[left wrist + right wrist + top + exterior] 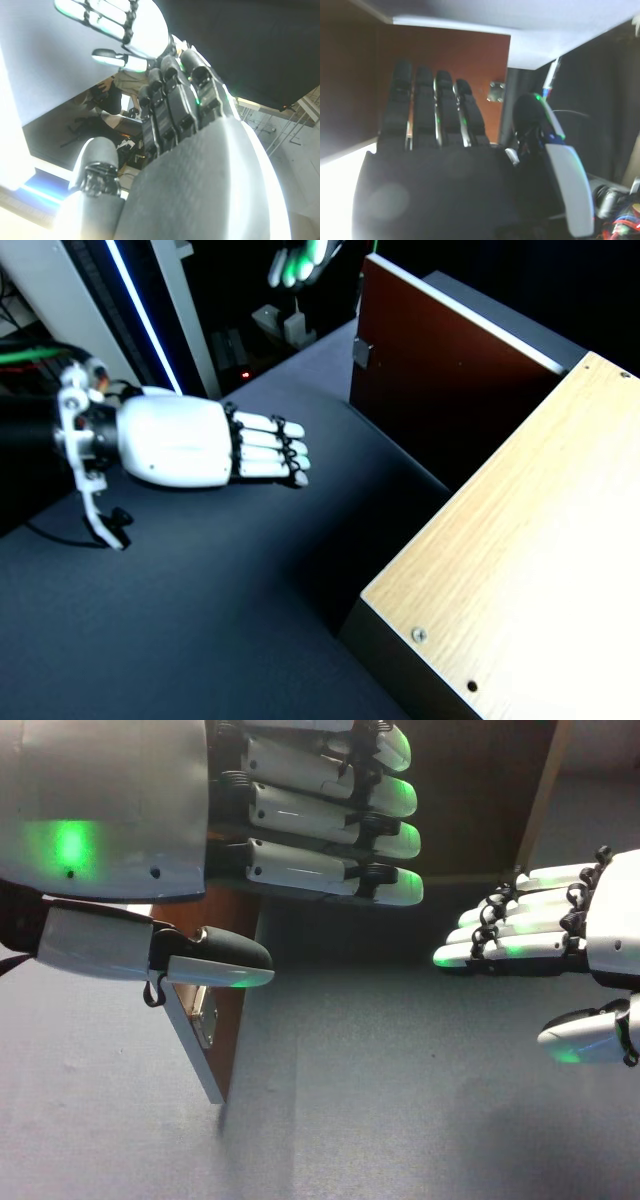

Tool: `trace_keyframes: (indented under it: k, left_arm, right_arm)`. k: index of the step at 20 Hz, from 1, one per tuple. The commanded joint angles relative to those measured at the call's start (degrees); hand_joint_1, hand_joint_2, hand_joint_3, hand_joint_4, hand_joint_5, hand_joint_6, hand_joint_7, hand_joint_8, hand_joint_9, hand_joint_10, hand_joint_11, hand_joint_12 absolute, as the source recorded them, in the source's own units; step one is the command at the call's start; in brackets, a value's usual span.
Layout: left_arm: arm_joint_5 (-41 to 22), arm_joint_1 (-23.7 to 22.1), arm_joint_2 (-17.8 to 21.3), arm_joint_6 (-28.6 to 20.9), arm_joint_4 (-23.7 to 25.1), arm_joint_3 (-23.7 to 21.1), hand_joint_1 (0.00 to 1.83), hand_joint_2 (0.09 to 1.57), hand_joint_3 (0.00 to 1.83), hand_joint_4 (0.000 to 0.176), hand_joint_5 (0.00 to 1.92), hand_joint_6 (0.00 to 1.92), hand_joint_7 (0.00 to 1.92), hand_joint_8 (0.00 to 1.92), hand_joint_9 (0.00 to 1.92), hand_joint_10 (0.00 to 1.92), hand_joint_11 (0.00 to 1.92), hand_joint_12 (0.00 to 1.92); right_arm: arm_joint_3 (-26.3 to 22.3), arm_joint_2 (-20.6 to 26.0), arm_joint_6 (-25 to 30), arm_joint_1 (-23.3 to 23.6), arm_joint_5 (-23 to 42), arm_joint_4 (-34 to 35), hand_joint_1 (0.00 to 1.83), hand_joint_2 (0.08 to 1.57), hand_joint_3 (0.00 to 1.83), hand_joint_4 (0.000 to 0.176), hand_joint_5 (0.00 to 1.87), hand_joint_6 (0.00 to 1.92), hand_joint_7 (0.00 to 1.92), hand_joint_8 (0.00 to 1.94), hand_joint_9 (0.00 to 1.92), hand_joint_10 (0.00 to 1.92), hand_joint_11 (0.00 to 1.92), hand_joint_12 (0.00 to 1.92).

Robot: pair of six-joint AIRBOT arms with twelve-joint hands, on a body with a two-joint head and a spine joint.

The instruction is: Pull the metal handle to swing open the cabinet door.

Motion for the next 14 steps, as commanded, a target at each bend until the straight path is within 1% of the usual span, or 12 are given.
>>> trace_keyframes:
  k: [1,7,9,14]
  left_arm:
    - [-1.46,-0.61,0.41,0.48,-5.69,0.07,0.1,1.47,0.0,0.0,0.35,0.0,0.38,0.0,0.35,0.0,0.0,0.73]
    - [-1.46,-0.61,0.41,0.48,-5.69,0.07,0.11,1.47,0.0,0.0,0.35,0.0,0.38,0.0,0.35,0.0,0.0,0.75]
    - [-1.46,-0.61,0.41,0.48,-5.69,0.07,0.1,1.47,0.0,0.0,0.35,0.0,0.38,0.0,0.35,0.0,0.0,0.75]
    - [-1.46,-0.61,0.41,0.48,-5.69,0.07,0.12,1.47,0.0,0.0,0.35,0.0,0.39,0.0,0.36,0.0,0.0,0.76]
  right_arm:
    - [-0.2,0.74,-0.2,0.94,5.27,2.77,0.0,1.57,0.01,0.0,0.1,0.0,0.14,0.0,0.14,0.0,0.0,0.49]
    - [-0.59,3.23,-0.21,1.44,9.92,1.85,0.0,1.57,0.01,0.0,0.1,0.0,0.13,0.0,0.15,0.0,0.0,0.49]
    - [-0.57,3.3,-0.2,2.64,10.04,0.17,0.0,1.57,0.01,0.0,0.1,0.0,0.13,0.0,0.14,0.0,0.0,0.47]
    - [-0.47,3.23,-0.2,5.1,10.04,-0.26,0.0,1.57,0.0,0.0,0.1,0.0,0.13,0.0,0.14,0.0,0.0,0.47]
